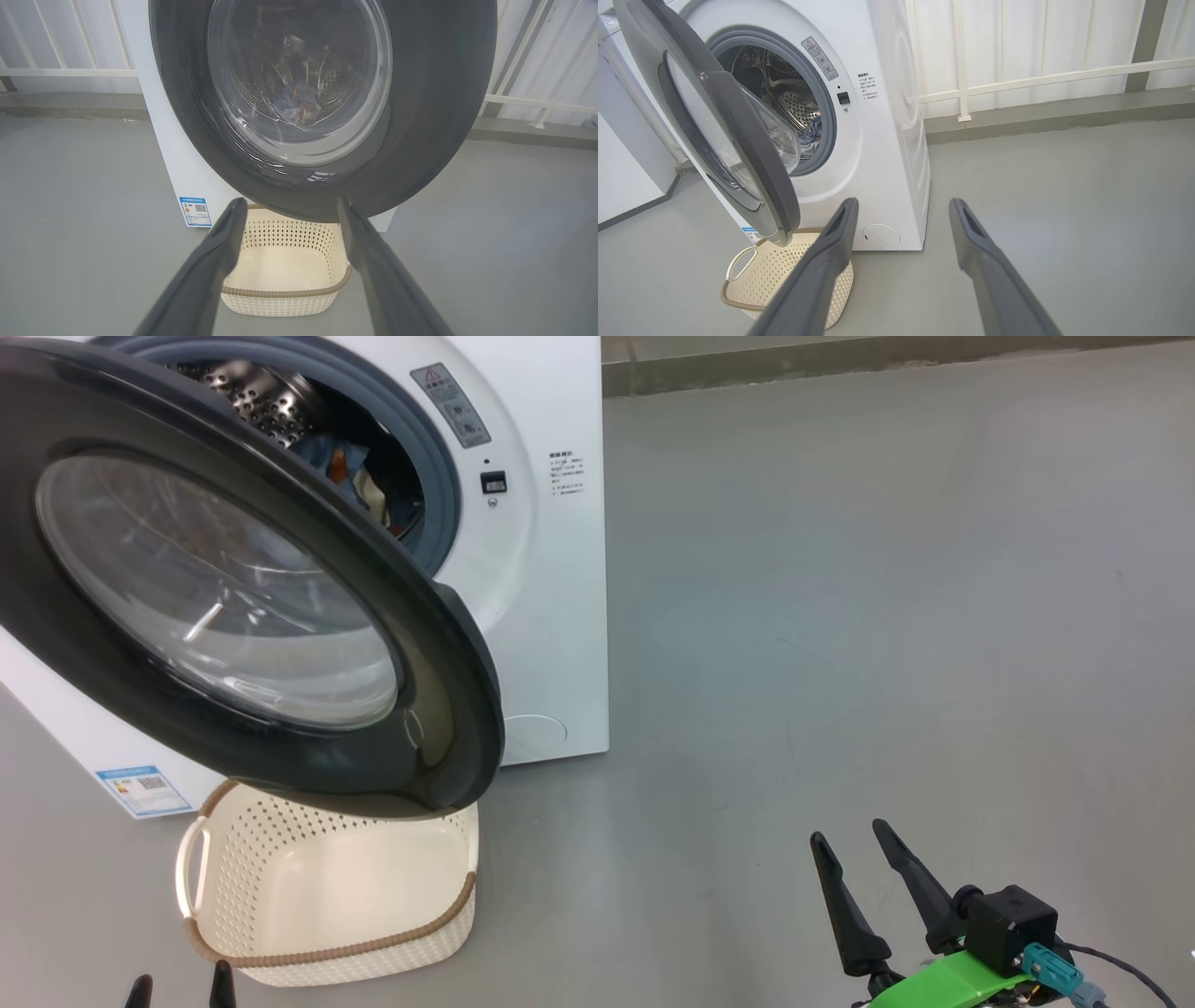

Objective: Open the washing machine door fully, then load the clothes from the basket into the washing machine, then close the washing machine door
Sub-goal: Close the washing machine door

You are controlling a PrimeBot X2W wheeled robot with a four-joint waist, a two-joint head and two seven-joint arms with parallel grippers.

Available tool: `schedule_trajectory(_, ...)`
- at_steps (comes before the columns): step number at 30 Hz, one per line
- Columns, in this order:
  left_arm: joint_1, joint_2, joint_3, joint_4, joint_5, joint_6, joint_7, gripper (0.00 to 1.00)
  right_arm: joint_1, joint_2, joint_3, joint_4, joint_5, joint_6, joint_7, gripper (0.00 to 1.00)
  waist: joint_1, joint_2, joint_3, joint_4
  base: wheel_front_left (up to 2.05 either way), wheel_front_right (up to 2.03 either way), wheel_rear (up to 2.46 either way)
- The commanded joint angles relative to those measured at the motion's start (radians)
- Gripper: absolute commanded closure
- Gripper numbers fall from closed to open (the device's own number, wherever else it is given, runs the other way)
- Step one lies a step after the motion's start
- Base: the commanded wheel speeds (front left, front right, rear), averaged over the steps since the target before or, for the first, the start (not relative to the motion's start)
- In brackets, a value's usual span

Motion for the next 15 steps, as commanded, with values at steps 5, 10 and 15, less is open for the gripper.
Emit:
schedule_trajectory(5, -0.023, 0.005, 0.038, -0.025, 0.007, -0.003, -0.006, 0.00, -0.016, 0.002, 0.018, -0.024, 0.002, 0.006, -0.005, 0.00, 0.0000, -0.0001, -0.002, 0.003, 0.00, 0.00, 0.00)
schedule_trajectory(10, -0.026, 0.003, 0.039, -0.022, 0.002, -0.003, -0.006, 0.00, -0.015, 0.002, 0.018, -0.025, 0.004, 0.006, -0.005, 0.00, 0.0000, -0.0001, -0.002, 0.007, 0.00, 0.00, 0.00)
schedule_trajectory(15, -0.029, 0.002, 0.041, -0.018, 0.003, -0.003, -0.006, 0.00, -0.012, 0.002, 0.019, -0.025, 0.004, 0.006, -0.005, 0.00, 0.0000, -0.0001, -0.002, 0.014, 0.00, 0.00, 0.00)
